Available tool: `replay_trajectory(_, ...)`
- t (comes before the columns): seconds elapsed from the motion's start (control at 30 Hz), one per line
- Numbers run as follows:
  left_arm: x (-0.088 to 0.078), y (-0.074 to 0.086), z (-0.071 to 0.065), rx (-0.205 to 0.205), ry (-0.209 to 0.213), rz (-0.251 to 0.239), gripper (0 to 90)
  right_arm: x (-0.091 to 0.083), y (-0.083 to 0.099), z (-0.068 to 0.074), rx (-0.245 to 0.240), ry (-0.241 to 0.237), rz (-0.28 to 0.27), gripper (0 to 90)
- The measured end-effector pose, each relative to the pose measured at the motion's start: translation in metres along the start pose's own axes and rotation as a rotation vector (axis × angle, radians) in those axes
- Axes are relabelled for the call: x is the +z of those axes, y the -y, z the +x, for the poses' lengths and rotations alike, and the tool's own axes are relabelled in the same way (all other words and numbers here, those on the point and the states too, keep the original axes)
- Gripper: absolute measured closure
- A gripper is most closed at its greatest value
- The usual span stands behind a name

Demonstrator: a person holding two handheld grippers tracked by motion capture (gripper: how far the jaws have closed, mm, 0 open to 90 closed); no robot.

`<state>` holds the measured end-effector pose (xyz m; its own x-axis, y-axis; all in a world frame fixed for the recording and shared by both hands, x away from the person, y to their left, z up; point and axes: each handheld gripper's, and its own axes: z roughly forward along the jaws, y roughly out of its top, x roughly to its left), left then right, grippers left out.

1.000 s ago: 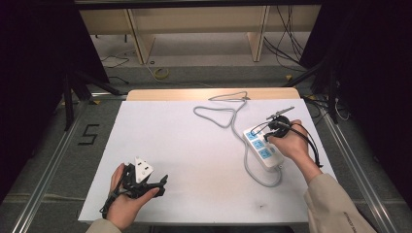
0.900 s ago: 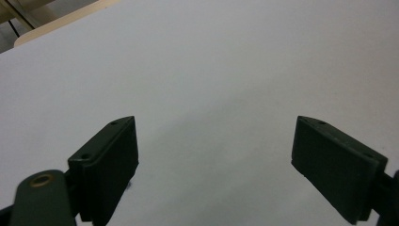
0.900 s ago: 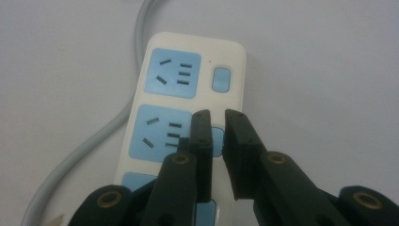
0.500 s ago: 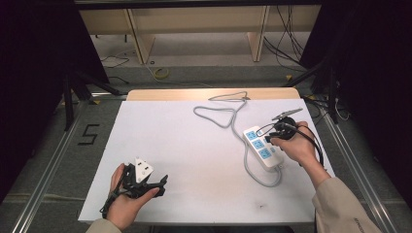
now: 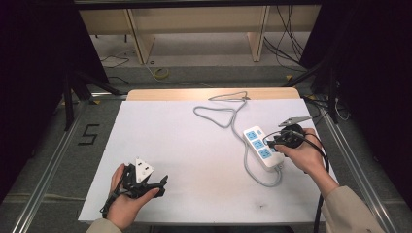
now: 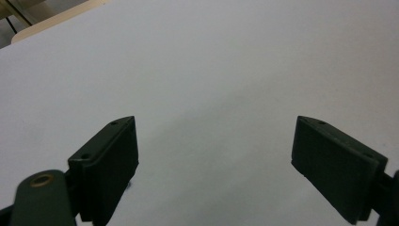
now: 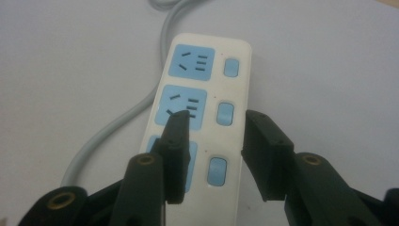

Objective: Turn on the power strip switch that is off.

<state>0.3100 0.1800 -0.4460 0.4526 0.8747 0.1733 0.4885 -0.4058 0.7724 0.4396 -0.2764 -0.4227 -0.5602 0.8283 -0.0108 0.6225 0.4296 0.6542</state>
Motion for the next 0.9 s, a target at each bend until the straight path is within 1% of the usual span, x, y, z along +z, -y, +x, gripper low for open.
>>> replay_trajectory(0.1,0.0,0.0,0.0,-0.003,0.003,0.0,14.8,-0.005,0.003,0.001,-0.001,-0.003,-0.032,57.3)
replay_trajectory(0.13,0.0,0.0,0.0,-0.003,0.005,0.002,14.8,-0.005,0.003,0.001,-0.001,-0.003,-0.032,57.3)
replay_trajectory(0.17,0.0,0.001,0.0,-0.002,0.007,0.004,14.8,-0.007,0.005,0.002,-0.007,-0.009,-0.053,54.7)
replay_trajectory(0.2,0.0,0.001,-0.001,-0.002,0.008,0.006,14.8,-0.009,0.006,0.003,-0.013,-0.011,-0.058,54.0)
replay_trajectory(0.23,0.0,0.001,-0.001,-0.002,0.009,0.007,14.8,-0.01,0.007,0.004,-0.011,-0.012,-0.06,52.9)
replay_trajectory(0.3,0.0,0.001,0.0,-0.003,0.007,0.007,14.8,-0.014,0.009,0.005,-0.009,-0.023,-0.085,51.7)
replay_trajectory(0.4,0.0,0.001,0.0,-0.005,0.008,0.008,14.8,-0.018,0.013,0.006,0.001,-0.041,-0.108,48.7)
replay_trajectory(0.63,0.0,0.001,0.0,-0.001,0.01,0.011,14.8,-0.027,0.026,0.012,0.012,-0.077,-0.149,44.5)
replay_trajectory(0.7,0.0,0.002,0.0,-0.003,0.01,0.01,14.8,-0.03,0.03,0.014,0.004,-0.084,-0.164,43.6)
replay_trajectory(0.8,0.0,0.002,0.001,-0.006,0.012,0.014,14.8,-0.034,0.033,0.016,0.004,-0.094,-0.172,42.5)
replay_trajectory(0.9,0.0,0.002,0.0,-0.005,0.014,0.014,14.7,-0.04,0.041,0.018,-0.001,-0.108,-0.187,41.2)
